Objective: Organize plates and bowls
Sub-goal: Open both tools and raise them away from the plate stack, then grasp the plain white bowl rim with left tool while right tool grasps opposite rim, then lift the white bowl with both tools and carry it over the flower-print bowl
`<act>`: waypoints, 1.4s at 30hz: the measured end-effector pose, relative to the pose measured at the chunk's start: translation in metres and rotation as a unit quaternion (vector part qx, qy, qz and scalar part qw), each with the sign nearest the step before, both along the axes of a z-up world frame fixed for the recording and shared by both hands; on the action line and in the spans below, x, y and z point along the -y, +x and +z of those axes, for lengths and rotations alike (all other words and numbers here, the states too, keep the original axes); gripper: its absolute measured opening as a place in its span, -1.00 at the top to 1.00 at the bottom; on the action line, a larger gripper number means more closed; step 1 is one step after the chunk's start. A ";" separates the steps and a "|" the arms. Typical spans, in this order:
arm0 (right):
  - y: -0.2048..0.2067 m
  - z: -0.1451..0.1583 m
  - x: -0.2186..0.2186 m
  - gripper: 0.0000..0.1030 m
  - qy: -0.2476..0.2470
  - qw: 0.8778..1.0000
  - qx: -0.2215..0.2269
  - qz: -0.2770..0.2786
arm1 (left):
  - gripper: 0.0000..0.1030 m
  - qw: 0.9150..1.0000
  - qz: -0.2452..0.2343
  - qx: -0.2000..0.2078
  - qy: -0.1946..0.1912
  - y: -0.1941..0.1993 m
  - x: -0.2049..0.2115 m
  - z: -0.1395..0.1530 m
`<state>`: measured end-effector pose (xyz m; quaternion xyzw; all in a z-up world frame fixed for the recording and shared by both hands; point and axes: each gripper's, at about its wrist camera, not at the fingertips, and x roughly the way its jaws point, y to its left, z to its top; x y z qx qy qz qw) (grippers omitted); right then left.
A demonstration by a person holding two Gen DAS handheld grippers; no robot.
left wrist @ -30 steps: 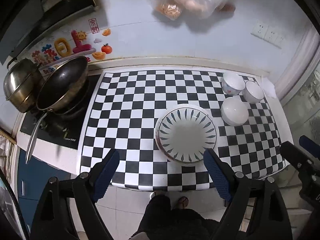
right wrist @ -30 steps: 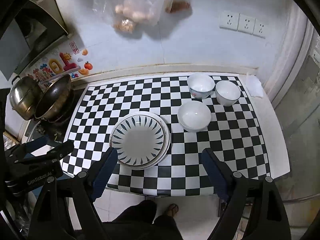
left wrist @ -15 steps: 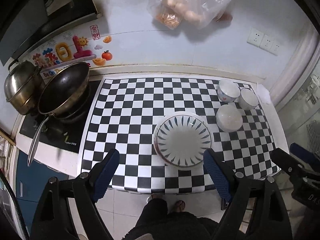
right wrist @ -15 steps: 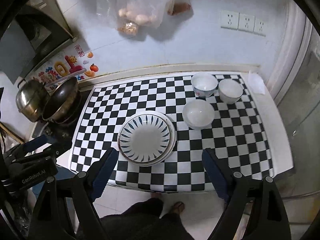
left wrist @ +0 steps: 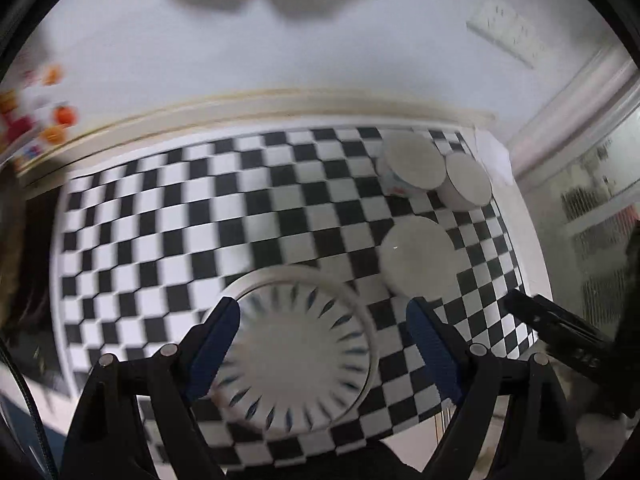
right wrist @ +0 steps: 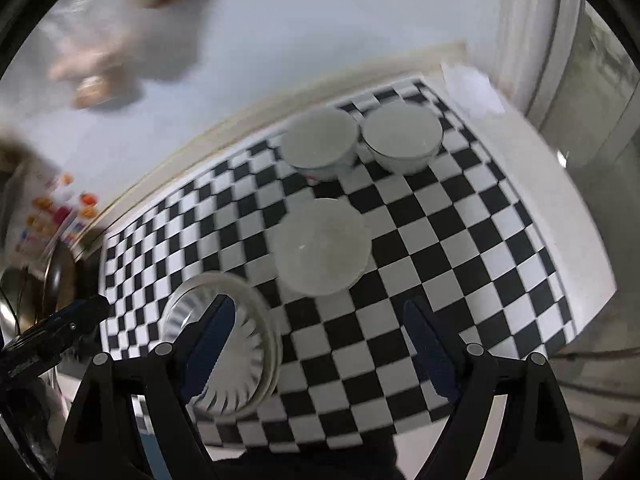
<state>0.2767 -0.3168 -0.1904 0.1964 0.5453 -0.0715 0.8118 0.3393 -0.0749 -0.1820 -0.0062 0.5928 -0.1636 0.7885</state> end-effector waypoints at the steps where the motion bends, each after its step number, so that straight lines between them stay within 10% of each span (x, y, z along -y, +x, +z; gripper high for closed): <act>1: 0.012 -0.014 0.008 -0.71 0.007 1.000 -0.013 -0.008 | -0.55 1.000 -0.011 -0.014 0.000 0.011 0.009 -0.011; 8: 0.061 -0.086 0.047 -0.59 0.048 0.996 -0.074 -0.022 | -0.03 0.992 -0.041 -0.115 0.014 0.059 0.064 -0.092; 20: 0.111 -0.161 0.068 0.78 0.108 0.982 -0.146 0.055 | 0.66 0.982 -0.005 -0.190 0.011 0.070 0.112 -0.154; 42: 0.031 -0.146 0.096 0.80 0.112 0.968 -0.181 0.134 | 0.68 0.975 -0.021 -0.217 0.037 -0.020 0.146 -0.148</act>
